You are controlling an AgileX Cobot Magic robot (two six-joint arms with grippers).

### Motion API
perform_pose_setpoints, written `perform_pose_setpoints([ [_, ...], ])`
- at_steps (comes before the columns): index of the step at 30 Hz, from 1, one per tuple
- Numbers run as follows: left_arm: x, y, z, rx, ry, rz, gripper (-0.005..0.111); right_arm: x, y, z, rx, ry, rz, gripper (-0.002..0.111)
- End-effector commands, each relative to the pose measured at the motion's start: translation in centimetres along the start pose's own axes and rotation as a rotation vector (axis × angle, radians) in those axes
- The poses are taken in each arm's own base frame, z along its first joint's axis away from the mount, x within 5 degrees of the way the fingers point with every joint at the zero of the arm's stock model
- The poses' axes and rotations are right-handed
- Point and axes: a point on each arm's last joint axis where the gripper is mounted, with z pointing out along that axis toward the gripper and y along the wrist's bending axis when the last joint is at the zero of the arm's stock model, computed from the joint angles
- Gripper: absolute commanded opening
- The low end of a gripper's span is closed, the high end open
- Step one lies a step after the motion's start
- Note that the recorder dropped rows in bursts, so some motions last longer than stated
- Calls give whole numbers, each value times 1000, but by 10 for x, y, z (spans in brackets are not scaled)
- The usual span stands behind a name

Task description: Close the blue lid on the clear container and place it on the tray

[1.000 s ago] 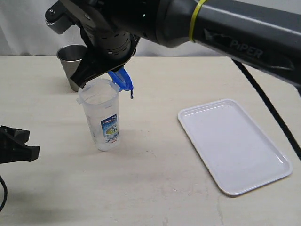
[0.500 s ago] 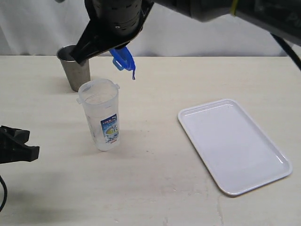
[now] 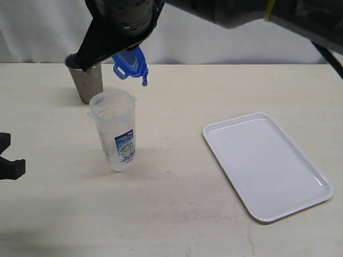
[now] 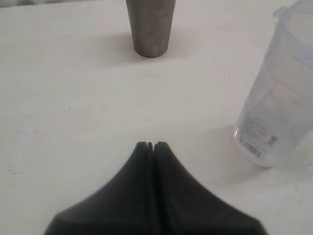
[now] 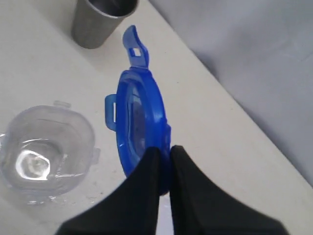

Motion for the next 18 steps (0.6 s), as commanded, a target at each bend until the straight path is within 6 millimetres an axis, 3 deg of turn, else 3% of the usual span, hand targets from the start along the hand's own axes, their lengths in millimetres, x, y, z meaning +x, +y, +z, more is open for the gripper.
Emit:
perform_pose_setpoints([
  [1,3,7,-22,-59,-221,-75,0,-1,-12,-2,78,-15,8,4],
  [6,15,-7,-61,130,-562,68,0,1,-5,-1,-7,7,-2,4],
  [11,18,-6,-79,148,-660,66,0,6,5,3,-74,39,-33,4],
  [18,18,-3,-98,151,-789,58,0,23,10,23,27,102,-104,4],
])
